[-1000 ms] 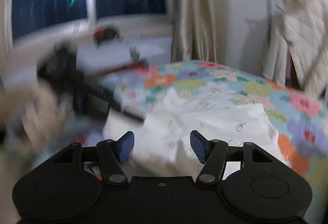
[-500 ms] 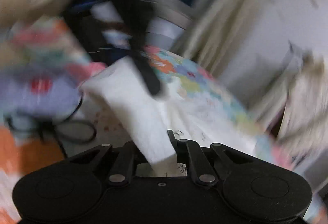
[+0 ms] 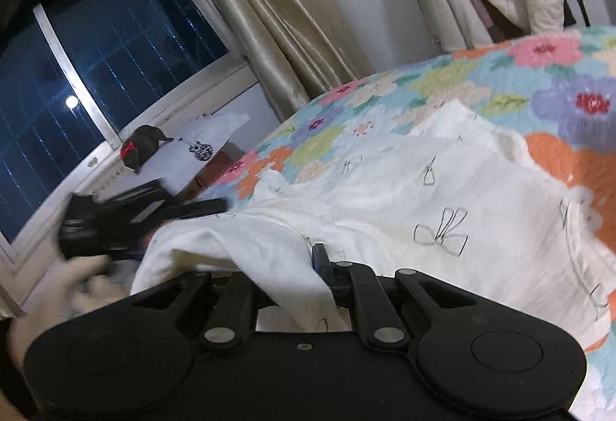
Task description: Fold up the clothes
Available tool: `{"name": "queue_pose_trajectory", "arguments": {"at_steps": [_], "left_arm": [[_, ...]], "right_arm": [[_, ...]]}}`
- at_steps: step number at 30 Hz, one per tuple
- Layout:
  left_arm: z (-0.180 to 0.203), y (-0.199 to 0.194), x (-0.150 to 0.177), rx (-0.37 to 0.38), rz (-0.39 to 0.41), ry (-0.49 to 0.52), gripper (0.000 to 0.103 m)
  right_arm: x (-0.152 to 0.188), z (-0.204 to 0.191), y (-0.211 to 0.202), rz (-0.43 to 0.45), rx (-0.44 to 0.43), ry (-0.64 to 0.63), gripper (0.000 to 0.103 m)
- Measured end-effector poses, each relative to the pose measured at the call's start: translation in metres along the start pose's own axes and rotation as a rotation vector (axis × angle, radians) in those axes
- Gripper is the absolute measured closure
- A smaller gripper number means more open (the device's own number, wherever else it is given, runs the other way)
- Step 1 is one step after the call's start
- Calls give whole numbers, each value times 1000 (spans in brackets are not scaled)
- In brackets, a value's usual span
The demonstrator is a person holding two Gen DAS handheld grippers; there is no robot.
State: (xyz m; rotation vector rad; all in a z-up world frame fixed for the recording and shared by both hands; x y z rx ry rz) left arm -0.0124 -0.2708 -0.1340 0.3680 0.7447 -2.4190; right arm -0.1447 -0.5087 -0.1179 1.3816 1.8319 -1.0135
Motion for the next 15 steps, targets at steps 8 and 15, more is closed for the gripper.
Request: {"name": "queue_pose_trajectory", "arguments": {"at_steps": [8, 15], "left_arm": [[7, 45, -14, 12, -13, 161, 97], [11, -13, -28, 9, 14, 173, 97]], "right_arm": [[13, -18, -10, -78, -104, -9, 91], [31, -39, -14, -173, -205, 128, 91]]}}
Point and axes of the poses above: each gripper's, at about its wrist camera, not at the fingertips, and y roughly the way its jaws point, z to its right, x to its underside, the point moved 6 cm from there along y, roughly the way its jaws point, and after that the axes turned 12 degrees about z, right-handed, at the moved point
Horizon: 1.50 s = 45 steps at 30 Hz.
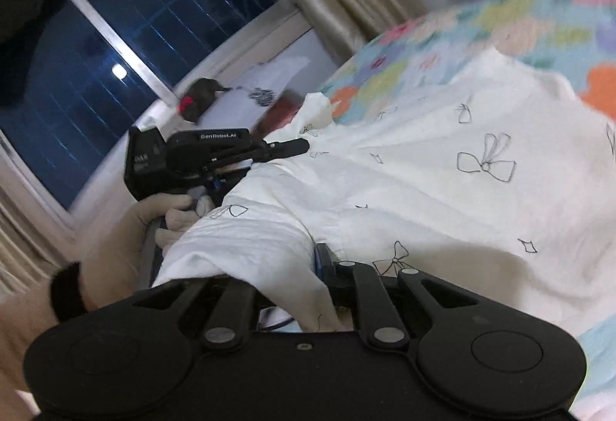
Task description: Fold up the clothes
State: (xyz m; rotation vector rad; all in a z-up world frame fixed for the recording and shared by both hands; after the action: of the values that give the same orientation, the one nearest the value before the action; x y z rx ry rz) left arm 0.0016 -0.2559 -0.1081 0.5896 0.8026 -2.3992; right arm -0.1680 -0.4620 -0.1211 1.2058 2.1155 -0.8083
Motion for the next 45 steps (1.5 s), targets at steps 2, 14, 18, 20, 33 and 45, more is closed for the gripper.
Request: {"name": "queue_pose_trajectory", "arguments": {"at_steps": [2, 14, 18, 20, 33, 45], "left_arm": [[-7, -8, -4, -30, -15, -53, 97], [124, 92, -18, -91, -278, 422, 96], [172, 156, 21, -69, -335, 602, 86], [186, 178, 43, -56, -333, 634, 70], [121, 146, -17, 16, -138, 620, 46], [142, 170, 18, 193, -225, 656, 33]], "right_arm": [[0, -1, 0, -5, -36, 44, 91], [-32, 35, -67, 210, 34, 356, 90], [-31, 69, -86, 253, 198, 398, 91], [-28, 85, -94, 229, 370, 325, 91], [-34, 109, -101, 230, 512, 299, 85], [-28, 109, -98, 236, 545, 304, 75]]}}
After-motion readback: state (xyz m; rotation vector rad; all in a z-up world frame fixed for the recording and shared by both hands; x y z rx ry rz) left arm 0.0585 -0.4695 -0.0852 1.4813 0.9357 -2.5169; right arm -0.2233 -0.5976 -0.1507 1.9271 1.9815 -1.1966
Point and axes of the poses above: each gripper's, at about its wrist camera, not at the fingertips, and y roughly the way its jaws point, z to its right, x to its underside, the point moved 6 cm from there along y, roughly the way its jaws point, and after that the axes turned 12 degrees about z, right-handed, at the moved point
